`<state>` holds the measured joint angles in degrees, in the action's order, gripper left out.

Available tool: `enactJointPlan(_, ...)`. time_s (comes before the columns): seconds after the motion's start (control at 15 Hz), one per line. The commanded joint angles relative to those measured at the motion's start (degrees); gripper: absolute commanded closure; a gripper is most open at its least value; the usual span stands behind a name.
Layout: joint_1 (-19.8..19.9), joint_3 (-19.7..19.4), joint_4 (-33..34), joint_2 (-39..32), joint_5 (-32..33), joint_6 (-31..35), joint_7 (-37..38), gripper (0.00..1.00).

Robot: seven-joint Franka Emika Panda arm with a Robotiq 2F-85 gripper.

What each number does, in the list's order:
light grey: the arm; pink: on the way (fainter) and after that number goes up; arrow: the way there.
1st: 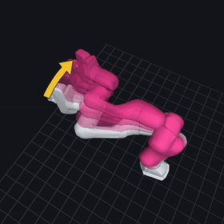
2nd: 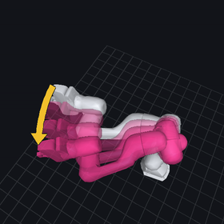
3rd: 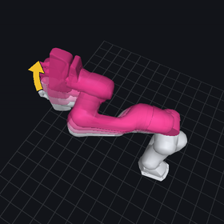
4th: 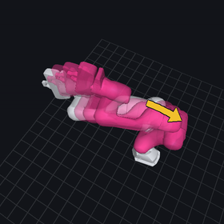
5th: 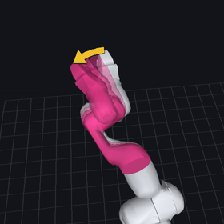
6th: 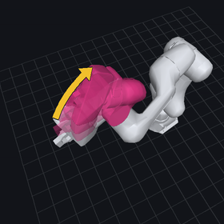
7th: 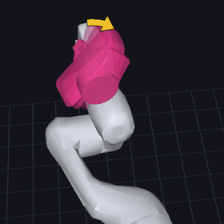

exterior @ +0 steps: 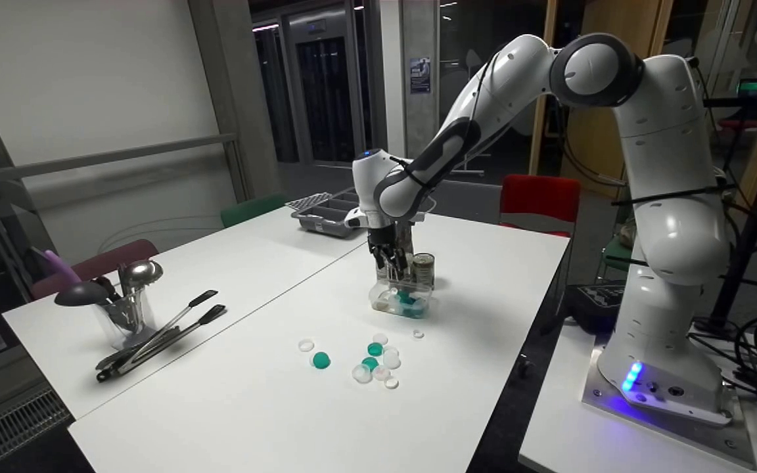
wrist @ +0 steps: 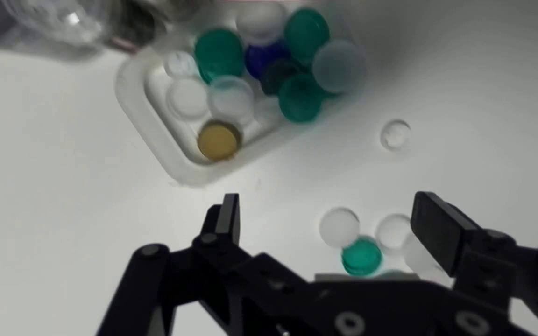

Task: Pick up a clear disc from the table and put it in the lunchbox

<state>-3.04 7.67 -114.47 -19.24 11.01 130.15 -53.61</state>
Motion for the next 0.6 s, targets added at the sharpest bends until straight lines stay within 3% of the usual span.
enactJointPlan(0.0,0.9,5.9,-1.3,5.2,-10.5,-4.7,-10.3,0.0)
enactJointPlan(0.13,0.2,7.8,0.2,5.9,-16.0,-9.7,-14.5,0.0)
enactJointPlan(0.2,-1.1,5.7,0.2,3.6,-12.5,-5.8,-10.1,0.0)
enactJointPlan(0.53,-1.6,6.7,0.3,5.1,-14.7,-8.4,-12.2,0.0)
